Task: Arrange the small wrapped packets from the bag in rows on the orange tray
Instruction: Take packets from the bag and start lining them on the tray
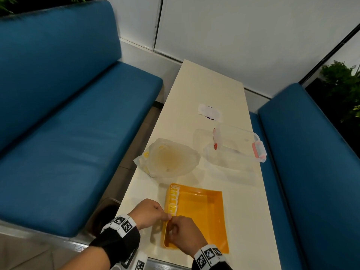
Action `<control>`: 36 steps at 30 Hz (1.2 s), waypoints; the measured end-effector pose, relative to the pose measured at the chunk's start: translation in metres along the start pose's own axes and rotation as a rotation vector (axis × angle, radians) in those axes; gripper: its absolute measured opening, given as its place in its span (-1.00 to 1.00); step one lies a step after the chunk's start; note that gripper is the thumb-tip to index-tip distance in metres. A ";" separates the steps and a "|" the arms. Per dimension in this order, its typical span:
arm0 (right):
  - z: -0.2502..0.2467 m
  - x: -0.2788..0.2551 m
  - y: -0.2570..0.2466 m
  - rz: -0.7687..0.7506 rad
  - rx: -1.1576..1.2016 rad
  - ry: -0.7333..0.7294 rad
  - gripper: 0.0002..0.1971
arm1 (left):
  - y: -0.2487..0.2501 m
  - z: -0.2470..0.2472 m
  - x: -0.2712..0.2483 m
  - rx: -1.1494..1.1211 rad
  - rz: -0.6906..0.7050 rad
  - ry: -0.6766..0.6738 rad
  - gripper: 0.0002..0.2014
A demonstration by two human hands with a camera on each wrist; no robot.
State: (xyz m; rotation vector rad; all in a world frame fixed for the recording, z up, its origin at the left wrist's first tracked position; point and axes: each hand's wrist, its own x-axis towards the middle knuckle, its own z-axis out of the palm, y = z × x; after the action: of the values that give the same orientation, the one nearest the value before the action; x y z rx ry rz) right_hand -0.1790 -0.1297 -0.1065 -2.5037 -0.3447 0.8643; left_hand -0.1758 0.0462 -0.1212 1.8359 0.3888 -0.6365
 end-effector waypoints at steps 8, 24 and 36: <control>0.005 0.003 0.000 0.002 -0.042 0.073 -0.68 | 0.002 0.000 -0.003 -0.002 -0.007 -0.005 -0.74; -0.028 0.001 -0.009 -0.032 0.157 0.290 -0.91 | 0.000 -0.027 -0.025 -0.577 -0.005 -0.084 -0.74; -0.026 0.004 -0.035 -0.359 0.035 0.330 -0.69 | 0.012 -0.025 -0.030 -0.898 -0.027 -0.137 -0.68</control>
State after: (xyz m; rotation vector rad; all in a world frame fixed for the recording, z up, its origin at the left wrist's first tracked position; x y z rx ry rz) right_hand -0.1619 -0.1073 -0.0733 -2.3923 -0.6312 0.3082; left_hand -0.1872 0.0665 -0.0874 0.9292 0.5037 -0.4837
